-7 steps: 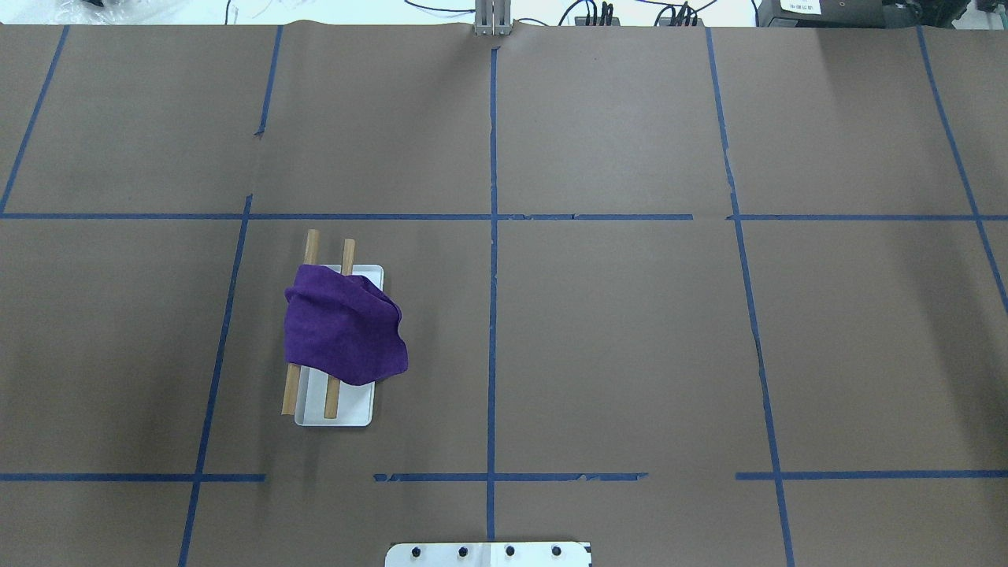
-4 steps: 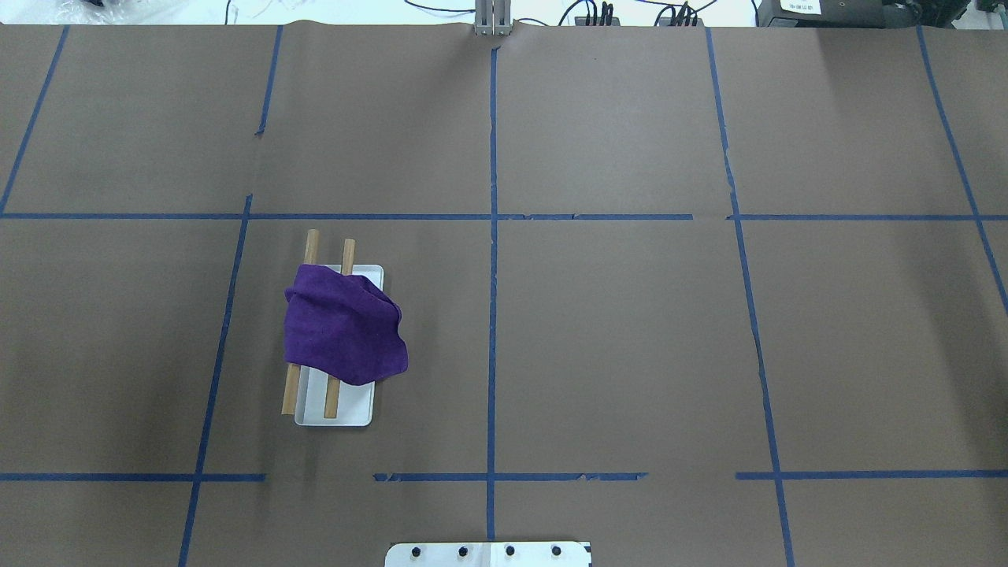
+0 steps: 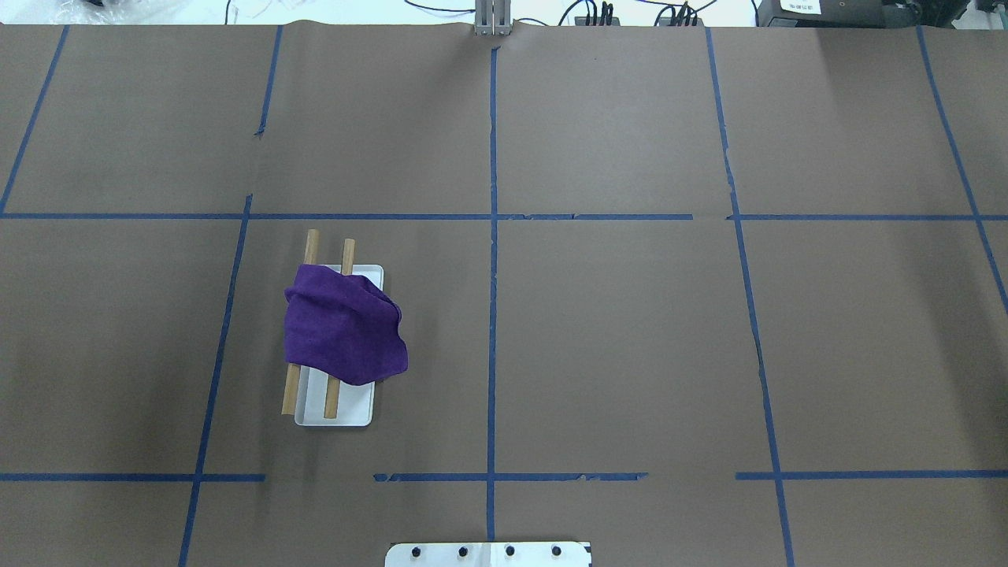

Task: Hang towel on rack

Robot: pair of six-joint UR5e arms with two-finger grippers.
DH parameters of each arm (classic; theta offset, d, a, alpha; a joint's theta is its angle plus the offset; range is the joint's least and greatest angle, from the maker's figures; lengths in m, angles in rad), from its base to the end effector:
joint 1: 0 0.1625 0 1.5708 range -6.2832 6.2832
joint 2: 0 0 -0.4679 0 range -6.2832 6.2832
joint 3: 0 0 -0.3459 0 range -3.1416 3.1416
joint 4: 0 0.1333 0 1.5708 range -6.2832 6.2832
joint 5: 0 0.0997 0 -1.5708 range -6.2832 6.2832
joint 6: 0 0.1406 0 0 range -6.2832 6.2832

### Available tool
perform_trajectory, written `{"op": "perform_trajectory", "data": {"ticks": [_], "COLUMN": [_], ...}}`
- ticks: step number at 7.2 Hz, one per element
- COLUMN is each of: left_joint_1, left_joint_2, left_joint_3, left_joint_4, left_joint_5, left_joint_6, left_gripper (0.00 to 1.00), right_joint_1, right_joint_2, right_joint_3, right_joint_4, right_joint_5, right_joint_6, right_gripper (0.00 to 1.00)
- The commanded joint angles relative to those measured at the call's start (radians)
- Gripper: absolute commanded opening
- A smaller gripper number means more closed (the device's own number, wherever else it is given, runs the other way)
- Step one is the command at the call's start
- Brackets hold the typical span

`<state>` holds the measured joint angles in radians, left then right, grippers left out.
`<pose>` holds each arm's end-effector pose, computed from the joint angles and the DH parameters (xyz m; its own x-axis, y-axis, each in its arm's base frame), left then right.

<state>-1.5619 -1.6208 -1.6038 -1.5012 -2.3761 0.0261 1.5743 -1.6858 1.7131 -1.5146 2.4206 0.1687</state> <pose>-0.0277 -0.4694 0.6972 0.6923 0.0419 -0.7204 -0.0270 0.9991 0.0322 0.0291 -0.3991 0.7020 0.6504 0.1078 0.7519 -0.1143 0.9925 -0.0435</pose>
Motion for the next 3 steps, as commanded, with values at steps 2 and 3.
{"op": "perform_trajectory", "data": {"ticks": [2, 3], "left_joint_1": [0.000, 0.000], "left_joint_2": [-0.001, -0.001], "left_joint_3": [-0.001, -0.002], "left_joint_4": [-0.001, -0.002], "left_joint_5": [0.000, 0.000], "left_joint_6": [0.002, 0.002], "left_gripper": [1.00, 1.00], "right_joint_1": [0.001, 0.000], "right_joint_2": [0.003, 0.005], "right_joint_3": [0.002, 0.002], "right_joint_4": [0.001, 0.001], "right_joint_5": [0.000, 0.000], "right_joint_6": [0.002, 0.002], "right_gripper": [1.00, 1.00]}}
